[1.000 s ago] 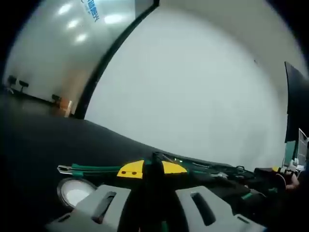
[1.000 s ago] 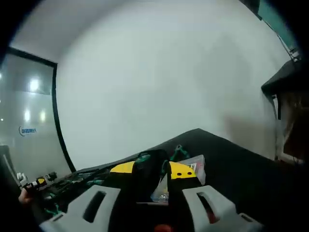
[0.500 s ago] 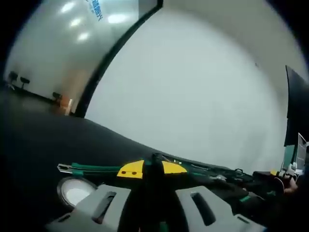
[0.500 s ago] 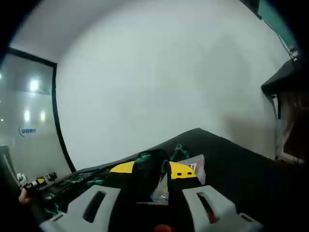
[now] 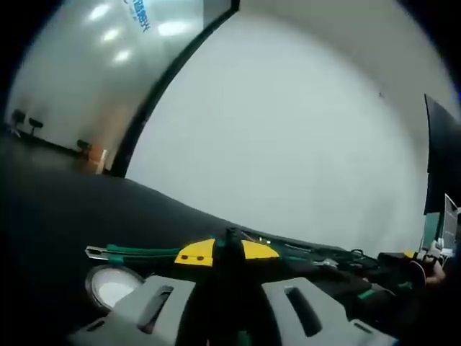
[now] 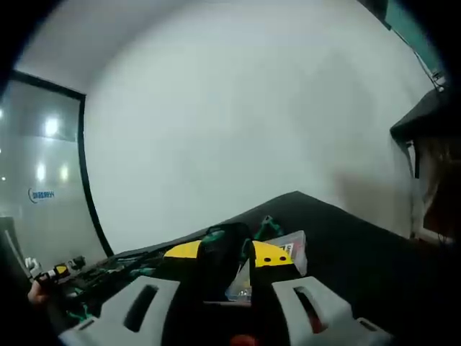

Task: Pick up the tools and put them into their designated positions in the toolbox.

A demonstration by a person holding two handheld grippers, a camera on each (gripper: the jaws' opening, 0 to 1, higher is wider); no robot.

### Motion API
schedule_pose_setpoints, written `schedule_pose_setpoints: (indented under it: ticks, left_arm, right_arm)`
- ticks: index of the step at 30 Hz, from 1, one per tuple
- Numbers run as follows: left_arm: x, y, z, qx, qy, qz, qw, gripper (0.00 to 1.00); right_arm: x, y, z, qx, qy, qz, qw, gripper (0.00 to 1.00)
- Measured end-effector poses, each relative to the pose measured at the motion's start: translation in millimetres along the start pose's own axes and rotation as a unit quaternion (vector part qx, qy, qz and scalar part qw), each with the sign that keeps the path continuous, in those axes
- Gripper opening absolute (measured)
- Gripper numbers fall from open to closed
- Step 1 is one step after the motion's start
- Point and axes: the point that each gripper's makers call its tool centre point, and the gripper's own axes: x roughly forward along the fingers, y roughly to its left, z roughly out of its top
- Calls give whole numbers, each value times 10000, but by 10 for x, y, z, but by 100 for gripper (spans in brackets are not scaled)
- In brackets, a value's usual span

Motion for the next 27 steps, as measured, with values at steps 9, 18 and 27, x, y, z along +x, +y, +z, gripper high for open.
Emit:
schedule_pose_setpoints:
  ticks: [9,18,27]
  left_arm:
    - [-11,-39,58,15,-143,-114,9998,15]
    - [-21,-136,113,130,-264,-354,9989,18]
    - [-99,-159,416,-207,-951,-470,9941,18]
  right_arm:
    - [-41,64,-14,-13,-7,18,10000,23]
    - [-44,76,-34,-50,49,1,10000,23]
    - [-70,93,12,-105,-36,20,9999,23]
